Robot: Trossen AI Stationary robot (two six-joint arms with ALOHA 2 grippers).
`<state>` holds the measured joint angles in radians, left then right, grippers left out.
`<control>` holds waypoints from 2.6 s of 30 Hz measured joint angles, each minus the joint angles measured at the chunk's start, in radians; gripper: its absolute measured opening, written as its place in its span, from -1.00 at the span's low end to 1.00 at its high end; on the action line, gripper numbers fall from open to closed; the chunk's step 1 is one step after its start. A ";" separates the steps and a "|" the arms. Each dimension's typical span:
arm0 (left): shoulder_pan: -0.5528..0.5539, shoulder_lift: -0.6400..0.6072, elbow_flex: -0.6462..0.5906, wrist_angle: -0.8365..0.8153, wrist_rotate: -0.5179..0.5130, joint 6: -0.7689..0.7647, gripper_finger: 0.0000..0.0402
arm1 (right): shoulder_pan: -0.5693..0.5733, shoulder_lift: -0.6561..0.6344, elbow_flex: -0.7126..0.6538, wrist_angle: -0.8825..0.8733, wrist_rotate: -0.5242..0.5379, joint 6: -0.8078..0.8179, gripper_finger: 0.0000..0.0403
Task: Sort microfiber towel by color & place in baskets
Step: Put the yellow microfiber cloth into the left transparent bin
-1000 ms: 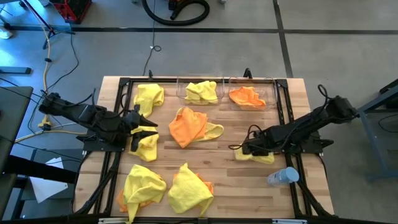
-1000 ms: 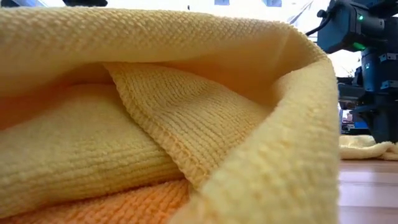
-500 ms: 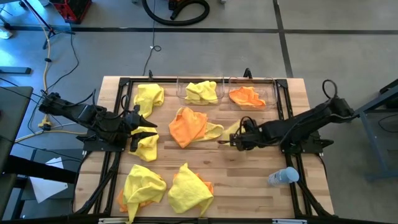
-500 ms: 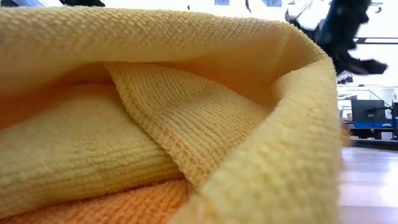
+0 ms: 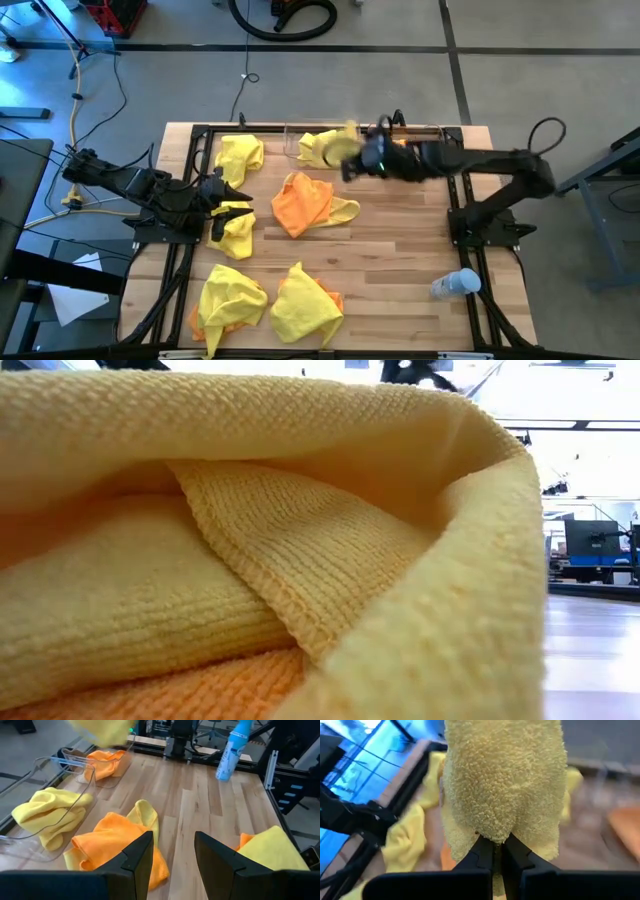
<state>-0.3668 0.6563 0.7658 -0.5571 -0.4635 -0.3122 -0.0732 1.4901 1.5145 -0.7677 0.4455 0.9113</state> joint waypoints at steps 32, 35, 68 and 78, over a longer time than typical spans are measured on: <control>0.114 0.062 0.000 0.001 -0.056 -0.071 -0.34 | -0.420 0.727 0.305 -0.016 -0.293 -0.262 -0.67; 0.120 0.072 0.000 0.001 -0.056 -0.079 -0.34 | -0.420 0.727 0.305 -0.015 -0.292 -0.262 -0.53; 0.010 0.342 0.102 -0.001 -0.060 -0.014 -0.34 | 0.049 0.412 0.303 -0.269 -0.269 -0.381 -0.30; -0.055 0.524 0.283 -0.141 -0.136 -0.104 -0.34 | 0.286 0.378 0.157 -0.144 -0.193 -0.416 -0.46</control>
<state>-0.4215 1.1807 1.0489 -0.6979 -0.5992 -0.4165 0.2133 1.8686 1.6716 -0.9118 0.2527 0.4957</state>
